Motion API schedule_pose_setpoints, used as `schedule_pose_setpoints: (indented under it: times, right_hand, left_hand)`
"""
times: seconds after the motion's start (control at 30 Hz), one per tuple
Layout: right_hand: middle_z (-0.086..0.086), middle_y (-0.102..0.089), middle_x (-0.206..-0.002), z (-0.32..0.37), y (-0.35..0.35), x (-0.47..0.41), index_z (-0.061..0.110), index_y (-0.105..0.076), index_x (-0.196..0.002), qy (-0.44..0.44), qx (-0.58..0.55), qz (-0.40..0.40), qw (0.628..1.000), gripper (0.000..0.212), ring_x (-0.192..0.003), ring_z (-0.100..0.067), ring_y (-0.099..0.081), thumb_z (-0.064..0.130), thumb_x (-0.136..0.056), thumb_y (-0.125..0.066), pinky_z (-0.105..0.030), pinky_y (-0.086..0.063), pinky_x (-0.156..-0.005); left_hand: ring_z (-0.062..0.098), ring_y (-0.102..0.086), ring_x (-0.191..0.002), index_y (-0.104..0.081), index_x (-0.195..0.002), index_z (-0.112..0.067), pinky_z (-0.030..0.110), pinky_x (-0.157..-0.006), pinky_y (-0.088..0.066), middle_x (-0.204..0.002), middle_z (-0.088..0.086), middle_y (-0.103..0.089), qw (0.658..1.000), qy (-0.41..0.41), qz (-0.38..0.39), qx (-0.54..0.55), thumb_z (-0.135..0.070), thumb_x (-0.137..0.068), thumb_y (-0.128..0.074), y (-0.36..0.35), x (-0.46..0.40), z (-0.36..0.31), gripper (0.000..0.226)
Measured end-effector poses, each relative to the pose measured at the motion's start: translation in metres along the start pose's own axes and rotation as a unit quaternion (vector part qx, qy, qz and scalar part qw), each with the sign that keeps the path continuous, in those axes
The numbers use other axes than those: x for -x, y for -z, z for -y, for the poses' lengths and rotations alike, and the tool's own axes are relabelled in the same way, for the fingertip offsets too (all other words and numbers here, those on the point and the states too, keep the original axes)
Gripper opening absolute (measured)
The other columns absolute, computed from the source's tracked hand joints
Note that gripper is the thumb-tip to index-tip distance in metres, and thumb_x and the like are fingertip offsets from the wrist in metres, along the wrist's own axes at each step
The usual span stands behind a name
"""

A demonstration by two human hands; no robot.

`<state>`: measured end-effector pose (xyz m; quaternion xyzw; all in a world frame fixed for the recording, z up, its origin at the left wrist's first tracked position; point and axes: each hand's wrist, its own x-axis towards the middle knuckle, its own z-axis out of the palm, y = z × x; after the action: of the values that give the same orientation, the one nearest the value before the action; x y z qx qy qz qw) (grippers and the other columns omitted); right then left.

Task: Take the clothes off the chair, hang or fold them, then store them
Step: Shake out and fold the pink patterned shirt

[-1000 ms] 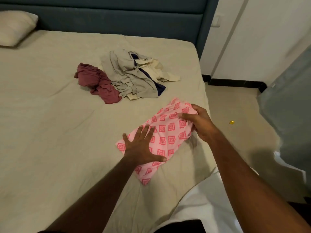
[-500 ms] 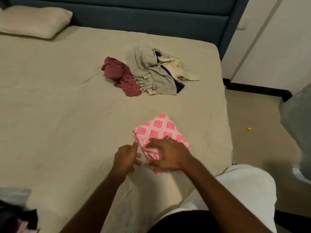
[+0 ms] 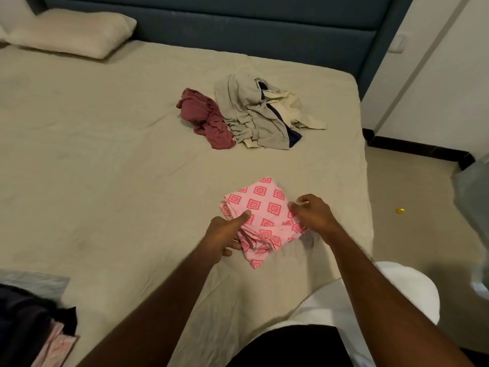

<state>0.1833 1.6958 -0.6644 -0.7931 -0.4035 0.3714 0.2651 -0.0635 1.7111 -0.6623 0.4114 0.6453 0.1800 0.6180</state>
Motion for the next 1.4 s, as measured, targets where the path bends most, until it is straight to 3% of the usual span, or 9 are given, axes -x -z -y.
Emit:
schedule_pose_setpoints:
  times: [0.17, 0.3, 0.37, 0.5, 0.63, 0.83, 1.0, 1.23, 1.4]
  right_hand:
    - [-0.006, -0.076, -0.109, 0.007, -0.007, -0.001, 0.011, -0.07, -0.12, 0.001, -0.026, 0.096, 0.995, 0.037, -0.096, -0.025, -0.074, 0.029, -0.088, -0.077, -0.05, -0.058, -0.093]
    - [-0.005, -0.076, -0.109, 0.019, -0.009, 0.012, 0.016, -0.064, -0.118, 0.012, -0.089, 0.146, 0.985, 0.035, -0.095, -0.026, -0.074, 0.008, -0.086, -0.075, -0.046, -0.061, -0.085]
    - [-0.004, -0.074, -0.111, 0.026, -0.009, 0.021, 0.018, -0.059, -0.12, 0.021, -0.112, 0.162, 0.98, 0.038, -0.094, -0.025, -0.074, 0.004, -0.087, -0.072, -0.039, -0.061, -0.072]
    - [-0.001, -0.076, -0.109, 0.049, -0.013, 0.042, 0.019, -0.055, -0.121, 0.039, -0.146, 0.193, 0.97, 0.035, -0.092, -0.023, -0.076, 0.008, -0.092, -0.069, -0.039, -0.061, -0.073]
    - [-0.003, -0.078, -0.106, 0.091, -0.034, 0.073, 0.017, -0.053, -0.122, 0.094, -0.146, 0.222, 0.96, 0.035, -0.092, -0.028, -0.076, 0.009, -0.092, -0.07, -0.043, -0.058, -0.076]
    - [-0.005, -0.077, -0.103, 0.161, -0.092, 0.139, 0.014, -0.055, -0.12, 0.175, -0.157, 0.289, 0.928, 0.036, -0.075, -0.02, -0.074, 0.003, -0.09, -0.07, -0.034, -0.057, -0.058]
    - [-0.006, -0.077, -0.105, 0.214, -0.153, 0.207, 0.018, -0.058, -0.116, 0.233, -0.147, 0.371, 0.887, 0.034, -0.08, -0.022, -0.076, 0.003, -0.089, -0.071, -0.036, -0.058, -0.06]
    - [-0.006, -0.071, -0.116, 0.288, -0.236, 0.3, 0.024, -0.053, -0.13, 0.311, -0.114, 0.454, 0.827, 0.042, -0.086, -0.02, -0.076, 0.011, -0.093, -0.069, -0.041, -0.061, -0.069]
    - [0.0, -0.063, -0.114, 0.286, -0.281, 0.317, 0.032, -0.048, -0.138, 0.354, 0.021, 0.422, 0.834, 0.052, -0.094, -0.021, -0.071, 0.025, -0.092, -0.071, -0.039, -0.062, -0.062]
  left_hand:
    - [0.011, -0.068, -0.062, -0.073, -0.108, -0.018, 0.021, -0.051, -0.046, -0.082, -0.003, -0.078, 0.999, -0.032, 0.019, -0.002, -0.049, -0.081, -0.081, -0.008, 0.001, -0.001, 0.041]
    - [0.015, -0.075, -0.096, -0.07, -0.119, -0.022, 0.041, -0.087, -0.061, -0.105, -0.005, -0.078, 0.996, -0.078, 0.019, 0.022, -0.027, -0.068, -0.094, -0.008, -0.006, 0.001, 0.057]
    - [0.016, -0.074, -0.099, -0.068, -0.12, -0.021, 0.047, -0.09, -0.06, -0.107, -0.005, -0.077, 0.995, -0.096, 0.011, 0.015, -0.029, -0.057, -0.095, 0.003, -0.006, 0.002, 0.069]
    - [0.016, -0.074, -0.1, -0.061, -0.121, -0.02, 0.048, -0.087, -0.061, -0.109, -0.004, -0.076, 0.99, -0.137, -0.006, 0.008, -0.04, -0.048, -0.093, 0.036, 0.015, -0.006, 0.081]
    - [0.017, -0.072, -0.101, -0.056, -0.108, -0.026, 0.045, -0.087, -0.061, -0.108, -0.003, -0.073, 0.982, -0.179, -0.065, 0.018, -0.026, -0.065, -0.093, 0.085, 0.068, -0.013, 0.057]
    - [0.016, -0.072, -0.1, -0.055, -0.12, -0.02, 0.043, -0.089, -0.061, -0.11, -0.003, -0.072, 0.957, -0.205, -0.201, 0.029, -0.023, -0.072, -0.092, 0.173, 0.153, 0.015, 0.06]
    - [0.005, -0.07, -0.084, -0.054, -0.124, -0.013, 0.023, -0.074, -0.059, -0.097, -0.009, -0.069, 0.926, -0.215, -0.307, 0.046, -0.022, -0.078, -0.088, 0.24, 0.234, 0.061, 0.057]
    - [0.008, -0.074, -0.089, -0.067, -0.118, -0.018, 0.038, -0.083, -0.062, -0.102, -0.004, -0.077, 0.86, -0.195, -0.469, 0.055, -0.044, -0.07, -0.089, 0.326, 0.333, 0.121, 0.058]
    - [0.014, -0.072, -0.092, -0.066, -0.12, -0.018, 0.041, -0.087, -0.059, -0.104, -0.006, -0.074, 0.858, -0.102, -0.501, -0.057, -0.049, -0.075, -0.086, 0.351, 0.349, 0.148, 0.058]
